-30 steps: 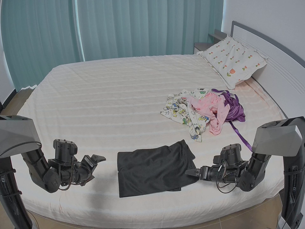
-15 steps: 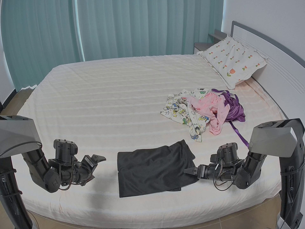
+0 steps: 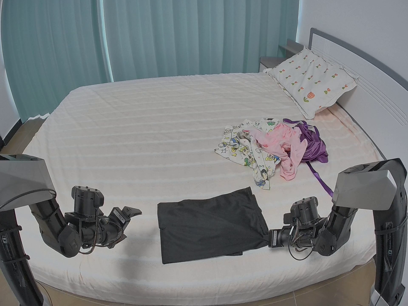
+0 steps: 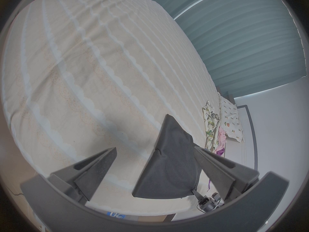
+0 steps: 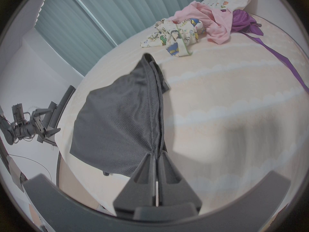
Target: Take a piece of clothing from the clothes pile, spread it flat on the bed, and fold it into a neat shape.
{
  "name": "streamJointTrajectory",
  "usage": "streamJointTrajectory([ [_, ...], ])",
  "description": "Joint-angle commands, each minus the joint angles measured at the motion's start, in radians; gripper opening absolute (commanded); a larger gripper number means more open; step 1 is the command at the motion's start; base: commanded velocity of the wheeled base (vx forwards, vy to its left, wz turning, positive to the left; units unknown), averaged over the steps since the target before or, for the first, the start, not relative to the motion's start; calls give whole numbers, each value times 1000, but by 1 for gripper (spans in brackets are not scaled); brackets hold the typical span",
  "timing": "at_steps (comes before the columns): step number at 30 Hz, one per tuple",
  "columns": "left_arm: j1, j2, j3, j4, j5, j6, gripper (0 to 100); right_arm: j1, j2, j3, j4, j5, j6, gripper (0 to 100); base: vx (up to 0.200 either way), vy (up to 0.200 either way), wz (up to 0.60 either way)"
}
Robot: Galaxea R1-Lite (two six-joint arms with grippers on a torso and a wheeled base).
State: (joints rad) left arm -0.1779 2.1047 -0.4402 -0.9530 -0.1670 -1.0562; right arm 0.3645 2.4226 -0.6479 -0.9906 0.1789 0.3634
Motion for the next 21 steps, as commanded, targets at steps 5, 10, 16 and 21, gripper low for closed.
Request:
streamJointTrajectory([
  [5, 0, 1, 0, 0, 0, 1, 100, -13, -17, 27, 1, 7, -1, 0, 0, 0, 0],
  [10, 0, 1, 0, 0, 0, 1, 100, -13, -14, 31, -10, 19, 2, 100, 0, 0, 0],
  [16, 0, 1, 0, 0, 0, 1, 100, -30, -128, 25, -33, 103, 40, 100, 0, 0, 0],
  [21, 0, 0, 1, -1, 0, -1, 100, -35, -117, -167, 26, 93, 111, 100, 0, 0, 0],
])
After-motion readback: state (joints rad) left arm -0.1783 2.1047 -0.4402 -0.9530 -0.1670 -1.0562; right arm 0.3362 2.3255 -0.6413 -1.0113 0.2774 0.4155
